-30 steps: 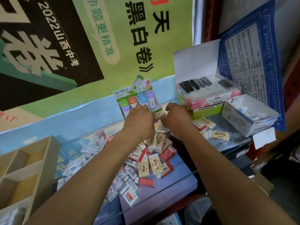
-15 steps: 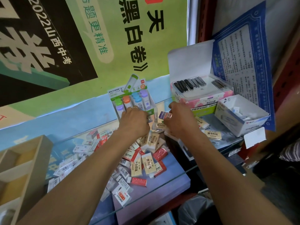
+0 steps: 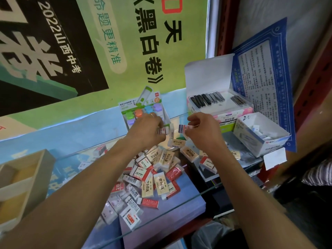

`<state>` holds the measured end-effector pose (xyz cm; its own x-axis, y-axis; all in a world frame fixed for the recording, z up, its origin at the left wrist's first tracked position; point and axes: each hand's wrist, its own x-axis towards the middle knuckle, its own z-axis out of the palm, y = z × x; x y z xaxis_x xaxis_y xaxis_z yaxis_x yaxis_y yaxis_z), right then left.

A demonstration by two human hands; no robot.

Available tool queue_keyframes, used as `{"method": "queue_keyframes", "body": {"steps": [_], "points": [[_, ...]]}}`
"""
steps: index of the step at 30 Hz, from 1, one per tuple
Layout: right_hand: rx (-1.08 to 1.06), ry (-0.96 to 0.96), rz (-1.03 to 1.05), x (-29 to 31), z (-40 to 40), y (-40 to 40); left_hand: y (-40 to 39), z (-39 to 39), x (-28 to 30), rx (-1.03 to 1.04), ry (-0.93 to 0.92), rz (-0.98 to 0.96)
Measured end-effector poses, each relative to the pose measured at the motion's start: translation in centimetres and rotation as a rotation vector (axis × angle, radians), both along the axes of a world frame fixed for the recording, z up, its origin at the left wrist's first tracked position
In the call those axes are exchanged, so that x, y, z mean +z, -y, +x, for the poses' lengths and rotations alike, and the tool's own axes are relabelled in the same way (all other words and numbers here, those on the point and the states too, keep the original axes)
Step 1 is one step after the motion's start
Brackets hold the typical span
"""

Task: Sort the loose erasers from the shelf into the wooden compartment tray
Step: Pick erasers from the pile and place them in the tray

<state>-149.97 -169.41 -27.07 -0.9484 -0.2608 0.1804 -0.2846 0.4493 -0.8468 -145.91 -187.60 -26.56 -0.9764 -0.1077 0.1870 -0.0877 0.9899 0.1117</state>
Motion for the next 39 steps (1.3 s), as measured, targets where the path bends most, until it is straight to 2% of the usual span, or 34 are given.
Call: {"method": "queue_keyframes", "body": {"steps": [3, 6, 9, 11, 14, 17, 20, 24, 30, 33, 35, 39], "points": [[-0.007, 0.141, -0.239, 0.7, 0.4, -0.2, -0.6, 1.1, 0.4, 0.077, -0.132, 0.501], [0.021, 0.183, -0.333, 1.2, 1.6, 0.0, -1.6, 2.8, 1.4, 0.205, -0.125, 1.075], [0.086, 0.147, -0.344, 1.3, 3.3, 0.0, -1.9, 5.8, 2.5, 0.237, -0.171, 1.297], [0.167, 0.153, -0.34, 1.4, 4.8, 0.1, -2.1, 8.5, 2.6, 0.23, -0.246, 1.245], [0.296, 0.216, -0.398, 1.6, 7.5, 0.7, -2.3, 12.8, 2.4, 0.166, -0.373, 1.065], [0.324, 0.209, -0.367, 1.8, 9.5, 2.1, -1.7, 16.2, 2.0, 0.097, -0.43, 0.908], [0.343, 0.253, -0.342, 2.1, 11.1, 3.8, -0.4, 18.8, 1.3, 0.106, -0.498, 0.895], [0.477, 0.309, -0.4, 2.5, 13.7, 6.4, 1.6, 21.8, 0.4, 0.182, -0.563, 0.854], [0.658, 0.257, -0.322, 2.7, 17.8, 10.9, 3.9, 27.2, -0.3, 0.259, -0.643, 0.999], [0.759, 0.227, -0.311, 3.0, 19.6, 12.4, 4.4, 29.4, -0.3, 0.306, -0.725, 0.826], [0.801, 0.1, -0.264, 3.1, 20.7, 13.3, 4.7, 30.6, 0.0, 0.321, -0.752, 0.72], [0.857, -0.021, -0.223, 2.9, 22.0, 15.1, 5.4, 32.5, 0.1, 0.33, -0.745, 0.693]]}}
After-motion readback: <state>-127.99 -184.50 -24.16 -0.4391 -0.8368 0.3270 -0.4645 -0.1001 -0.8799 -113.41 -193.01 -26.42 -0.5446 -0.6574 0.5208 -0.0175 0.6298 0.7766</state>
